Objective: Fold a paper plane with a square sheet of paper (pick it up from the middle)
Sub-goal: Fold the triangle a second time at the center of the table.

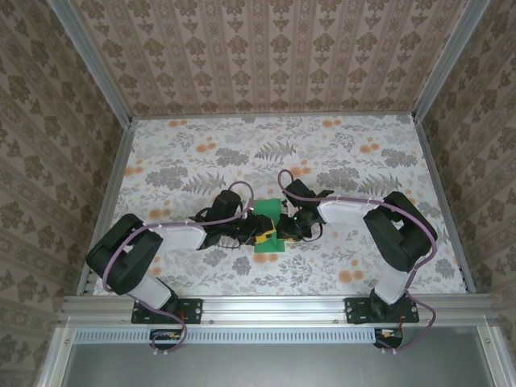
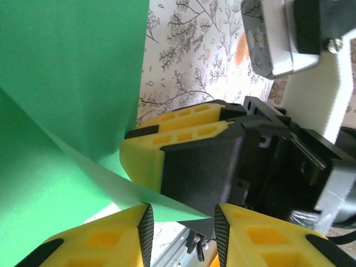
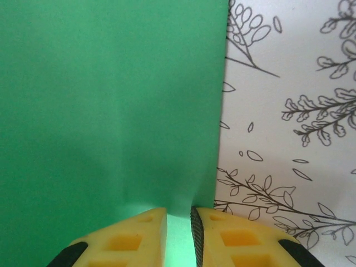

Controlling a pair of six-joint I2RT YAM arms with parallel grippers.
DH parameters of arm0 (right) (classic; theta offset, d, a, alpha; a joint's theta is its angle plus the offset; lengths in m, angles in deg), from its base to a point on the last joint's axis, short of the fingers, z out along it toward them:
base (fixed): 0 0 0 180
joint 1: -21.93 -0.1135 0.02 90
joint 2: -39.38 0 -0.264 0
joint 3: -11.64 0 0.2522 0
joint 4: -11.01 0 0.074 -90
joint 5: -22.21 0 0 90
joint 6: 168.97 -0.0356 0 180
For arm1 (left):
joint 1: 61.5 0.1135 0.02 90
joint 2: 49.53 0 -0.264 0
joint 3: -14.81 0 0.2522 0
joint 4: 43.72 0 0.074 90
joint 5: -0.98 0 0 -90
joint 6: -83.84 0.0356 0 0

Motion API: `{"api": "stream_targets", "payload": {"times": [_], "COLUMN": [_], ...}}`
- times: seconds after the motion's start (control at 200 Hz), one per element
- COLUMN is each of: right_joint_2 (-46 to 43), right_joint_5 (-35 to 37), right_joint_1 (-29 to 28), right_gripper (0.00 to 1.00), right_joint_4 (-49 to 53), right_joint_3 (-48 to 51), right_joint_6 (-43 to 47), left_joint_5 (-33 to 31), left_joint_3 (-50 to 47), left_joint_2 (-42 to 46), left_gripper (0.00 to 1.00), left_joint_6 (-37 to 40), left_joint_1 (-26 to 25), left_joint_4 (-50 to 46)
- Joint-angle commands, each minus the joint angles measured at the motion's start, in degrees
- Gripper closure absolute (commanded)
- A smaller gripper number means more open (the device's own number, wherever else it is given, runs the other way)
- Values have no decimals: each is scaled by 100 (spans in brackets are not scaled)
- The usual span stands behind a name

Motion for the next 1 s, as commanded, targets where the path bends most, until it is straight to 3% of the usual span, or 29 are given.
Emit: {"api": "stream_targets", "payload": {"times": [0.0, 0.67, 0.995], "right_joint_2": [-68, -1144, -782], "right_joint_5": [-108, -187, -608], "right_joint_1": [37, 300, 307], "right_gripper": [78, 63, 61], "right_joint_4": [152, -43, -288], "right_joint_3": [54, 510, 297], "right_joint_6": [-151, 68, 199], "left_joint_5": [-188, -247, -256], "left_joint_3": [42, -13, -46], "left_joint_2": [-158, -415, -441], "left_gripper": [63, 57, 73], "left_joint_6": [-189, -210, -237], "left_joint_1": [69, 124, 126], "left_joint_4": [270, 341, 311]}}
